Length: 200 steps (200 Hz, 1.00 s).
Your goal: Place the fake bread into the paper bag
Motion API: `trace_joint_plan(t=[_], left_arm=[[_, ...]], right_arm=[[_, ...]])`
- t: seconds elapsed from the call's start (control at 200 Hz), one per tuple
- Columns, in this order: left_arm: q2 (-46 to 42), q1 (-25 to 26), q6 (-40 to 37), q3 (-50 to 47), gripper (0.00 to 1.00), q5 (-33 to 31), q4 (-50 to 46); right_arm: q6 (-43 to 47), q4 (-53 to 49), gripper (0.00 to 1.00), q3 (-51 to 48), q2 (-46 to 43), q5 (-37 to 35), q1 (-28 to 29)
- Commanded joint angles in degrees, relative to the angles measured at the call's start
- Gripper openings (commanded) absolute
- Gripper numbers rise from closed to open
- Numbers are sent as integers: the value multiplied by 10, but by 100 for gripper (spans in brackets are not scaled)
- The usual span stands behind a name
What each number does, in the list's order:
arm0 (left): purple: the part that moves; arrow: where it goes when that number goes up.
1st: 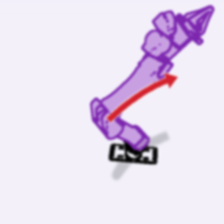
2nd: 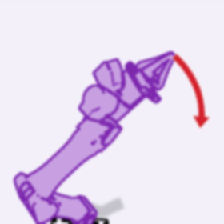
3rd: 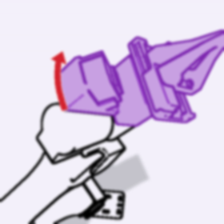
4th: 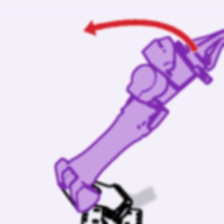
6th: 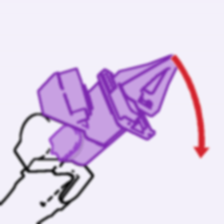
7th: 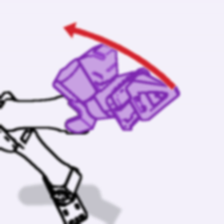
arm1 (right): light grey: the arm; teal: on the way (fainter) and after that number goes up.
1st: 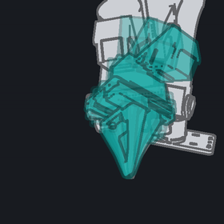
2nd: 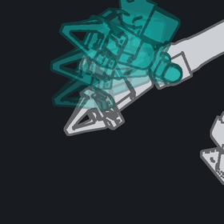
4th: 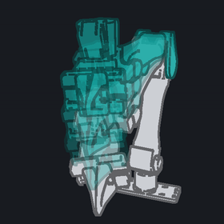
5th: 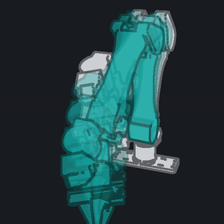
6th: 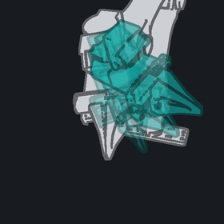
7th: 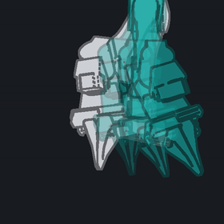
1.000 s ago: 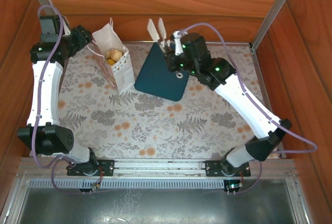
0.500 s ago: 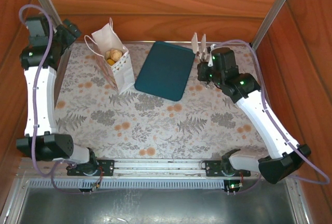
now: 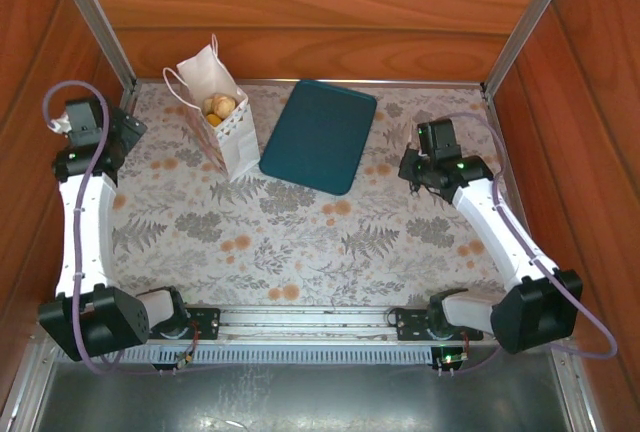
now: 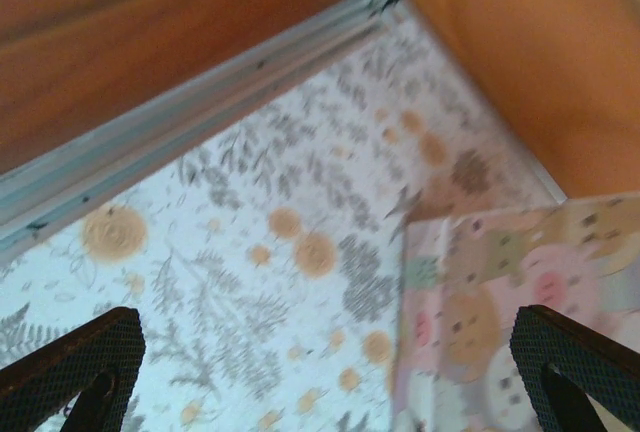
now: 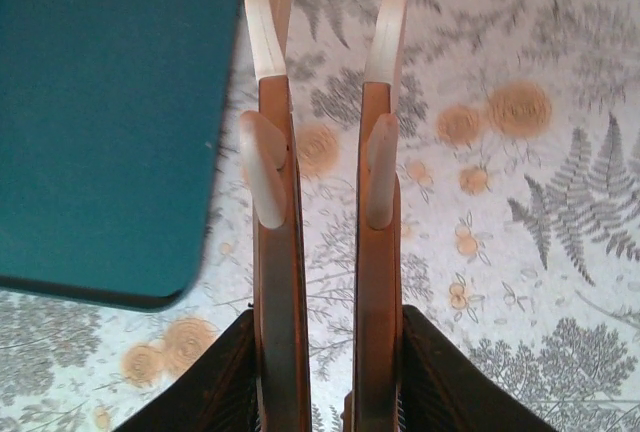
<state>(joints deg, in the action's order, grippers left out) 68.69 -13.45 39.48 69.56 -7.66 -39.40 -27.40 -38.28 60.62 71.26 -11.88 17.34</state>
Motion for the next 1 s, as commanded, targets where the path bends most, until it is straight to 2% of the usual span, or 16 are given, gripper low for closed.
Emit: trace_joint_plan(t=[0.0,0.18,0.365,0.65,0.885,0.94,0.965,0.995], left_arm=[[15,-2,-39,-29,100,29,18],[41,-1,-80,-86,100,53,63],[48,-1,-98,-160,100,53,172],[38,9,-116,-265,100,3,361],[50,13,-157,-275,100,-32,385],[46,14,-169,-282,100,-40,398],[41,14,-175,-286,100,-43,404],[38,15,-180,-293,100,-45,416]], right_arm=[[-32,42,36,-29,16,22,-18],[-49,71,35,-68,64,40,-42],[-53,101,38,-82,113,50,-55],[-50,133,49,-72,190,76,-70],[-37,128,70,-40,249,103,-74],[-36,114,83,-26,257,114,-74],[-35,113,99,-23,256,119,-74],[-35,115,100,-23,252,122,-74]])
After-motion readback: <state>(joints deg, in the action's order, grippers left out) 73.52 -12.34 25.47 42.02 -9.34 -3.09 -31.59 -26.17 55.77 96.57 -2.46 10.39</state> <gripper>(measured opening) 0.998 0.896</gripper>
